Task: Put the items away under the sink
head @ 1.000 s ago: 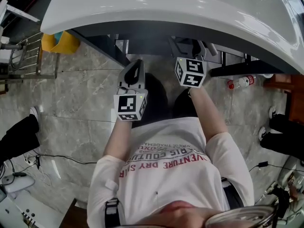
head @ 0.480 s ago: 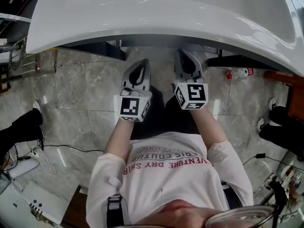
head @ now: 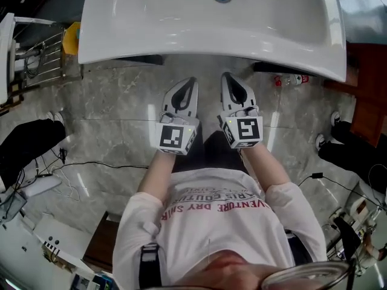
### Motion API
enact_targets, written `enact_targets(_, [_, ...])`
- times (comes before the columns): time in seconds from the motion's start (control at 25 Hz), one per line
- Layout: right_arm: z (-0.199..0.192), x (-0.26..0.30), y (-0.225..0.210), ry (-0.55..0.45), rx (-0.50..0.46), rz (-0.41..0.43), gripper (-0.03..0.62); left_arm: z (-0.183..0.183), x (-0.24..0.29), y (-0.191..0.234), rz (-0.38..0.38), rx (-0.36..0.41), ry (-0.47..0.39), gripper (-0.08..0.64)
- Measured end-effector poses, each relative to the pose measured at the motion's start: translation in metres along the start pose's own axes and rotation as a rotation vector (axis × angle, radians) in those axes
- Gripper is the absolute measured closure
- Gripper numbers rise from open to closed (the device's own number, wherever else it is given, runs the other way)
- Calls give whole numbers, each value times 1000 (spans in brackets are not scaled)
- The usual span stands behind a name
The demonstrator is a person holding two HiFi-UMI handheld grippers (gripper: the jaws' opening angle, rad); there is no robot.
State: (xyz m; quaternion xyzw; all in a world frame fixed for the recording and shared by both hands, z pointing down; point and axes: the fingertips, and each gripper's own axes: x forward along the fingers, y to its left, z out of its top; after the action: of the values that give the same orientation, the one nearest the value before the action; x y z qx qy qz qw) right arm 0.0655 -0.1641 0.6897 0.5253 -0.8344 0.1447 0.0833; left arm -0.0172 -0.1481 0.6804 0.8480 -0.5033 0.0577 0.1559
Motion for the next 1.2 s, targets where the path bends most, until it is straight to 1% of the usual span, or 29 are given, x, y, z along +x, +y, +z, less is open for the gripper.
enact_targets(0.12, [49,-30,9,15,-3,-2,566,50,-24,-22,5,1,9,532])
enact_targets(0.28, [119,-70,20,7,4,-7,566,118,-54,-49,12,14,10,532])
enact_targets(0.48, [201,-116,39,-23,-7,29,566,206,-86,-80,18,41,-49,532])
enact_targets(0.64, [259,-144,48,-62,-27,6,566,254,-110,-97,19,68,-78,532])
enact_targets(0.76, [297,-161,54,-105,-57,-4,567,288,-125,-107,16,89,-121,532])
enact_targets(0.88, [327,-172,60,-149,-75,-11,566,318,-135,-111,18,111,-164,532])
enact_targets(1.0, [346,-179,65,-183,-82,-21,566,342,-142,-108,24,123,-194,532])
enact_targets(1.2, [356,-186,64,-189,-80,-61,566,359,-153,-105,32,133,-206,532])
